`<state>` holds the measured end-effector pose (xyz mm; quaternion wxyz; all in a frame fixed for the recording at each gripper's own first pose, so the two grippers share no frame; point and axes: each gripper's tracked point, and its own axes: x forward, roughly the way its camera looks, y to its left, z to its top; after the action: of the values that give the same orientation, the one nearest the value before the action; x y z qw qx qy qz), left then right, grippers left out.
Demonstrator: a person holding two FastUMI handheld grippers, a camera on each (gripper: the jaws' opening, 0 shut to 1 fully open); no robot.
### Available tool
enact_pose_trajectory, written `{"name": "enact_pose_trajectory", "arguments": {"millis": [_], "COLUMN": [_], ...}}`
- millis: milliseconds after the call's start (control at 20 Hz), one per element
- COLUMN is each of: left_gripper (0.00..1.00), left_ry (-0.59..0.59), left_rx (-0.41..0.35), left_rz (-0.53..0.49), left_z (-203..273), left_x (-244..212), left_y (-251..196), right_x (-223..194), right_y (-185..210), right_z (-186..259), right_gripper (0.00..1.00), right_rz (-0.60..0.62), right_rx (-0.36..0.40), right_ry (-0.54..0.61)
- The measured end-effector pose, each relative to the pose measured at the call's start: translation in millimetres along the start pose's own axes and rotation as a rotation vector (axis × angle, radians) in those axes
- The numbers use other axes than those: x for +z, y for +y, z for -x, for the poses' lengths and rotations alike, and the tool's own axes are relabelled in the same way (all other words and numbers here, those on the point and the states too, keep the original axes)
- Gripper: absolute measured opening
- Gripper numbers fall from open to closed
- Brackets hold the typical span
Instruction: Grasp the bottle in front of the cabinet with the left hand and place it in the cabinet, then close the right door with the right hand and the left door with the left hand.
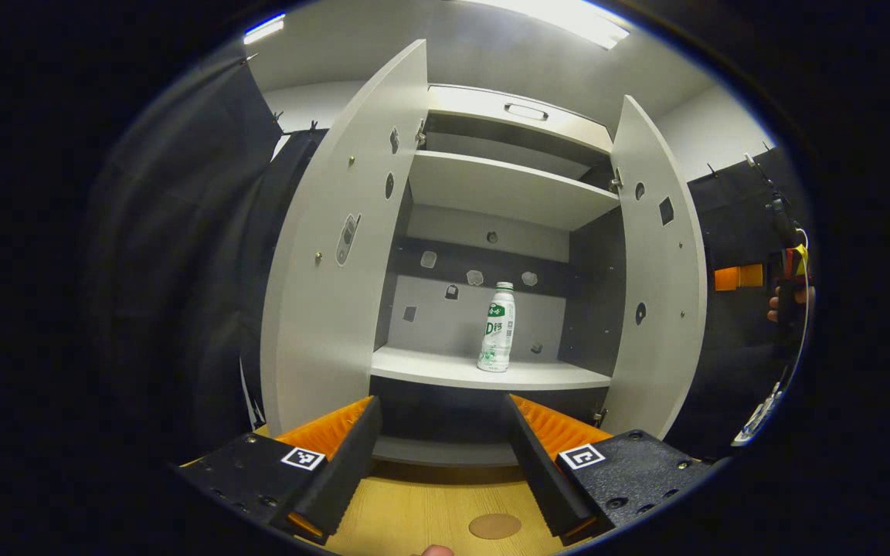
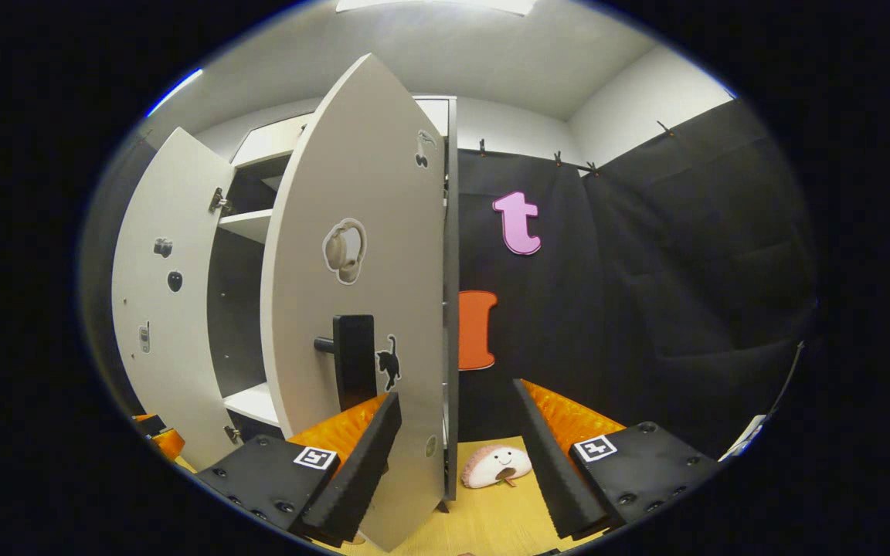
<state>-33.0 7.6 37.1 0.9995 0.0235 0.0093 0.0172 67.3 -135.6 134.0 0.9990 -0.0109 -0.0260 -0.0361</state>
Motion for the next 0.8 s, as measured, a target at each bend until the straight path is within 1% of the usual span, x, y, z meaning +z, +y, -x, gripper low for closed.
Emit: {"name": "enact_pose_trajectory", "arguments": {"millis": [100, 250, 300, 350, 400, 450, 500, 600, 700, 800], "left_gripper": [0.95, 0.95, 0.95, 0.95, 0.95, 0.95, 0.95, 0.95, 0.95, 0.95], "left_ry": [-0.002, -0.004, -0.005, -0.008, -0.013, -0.020, -0.027, -0.035, -0.053, -0.084], "left_rx": [0.011, 0.036, 0.044, 0.053, 0.063, 0.074, 0.087, 0.116, 0.150, 0.200], "left_rz": [-0.010, -0.014, -0.014, -0.016, -0.019, -0.022, -0.022, -0.013, 0.024, 0.062], "left_z": [1.9, 5.9, 7.5, 9.2, 10.7, 12.5, 13.8, 19.2, 26.6, 35.2], "left_x": [1.1, 3.0, 3.8, 6.0, 8.1, 11.6, 14.5, 21.5, 34.4, 53.1], "left_y": [5.1, 14.3, 17.2, 20.2, 24.6, 28.4, 33.7, 43.6, 55.9, 75.6], "right_x": [-9.6, -13.5, -14.3, -15.3, -16.7, -17.4, -16.7, -14.7, -19.4, -25.5], "right_y": [12.8, 37.9, 49.4, 60.7, 72.2, 80.4, 83.0, 89.5, 93.1, 93.5], "right_z": [-6.0, -17.8, -22.0, -26.2, -28.9, -33.6, -34.4, -34.7, -32.8, -31.5], "right_gripper": [0.95, 0.95, 0.87, 0.87, 0.89, 0.89, 0.98, 0.98, 0.98, 0.98], "right_rz": [-0.006, -0.047, -0.062, -0.075, -0.086, -0.090, -0.086, -0.079, -0.071, -0.059], "right_rx": [0.027, 0.085, 0.106, 0.132, 0.160, 0.172, 0.173, 0.181, 0.183, 0.182], "right_ry": [0.028, 0.023, 0.025, 0.028, 0.031, 0.028, 0.024, 0.012, 0.015, 0.020]}}
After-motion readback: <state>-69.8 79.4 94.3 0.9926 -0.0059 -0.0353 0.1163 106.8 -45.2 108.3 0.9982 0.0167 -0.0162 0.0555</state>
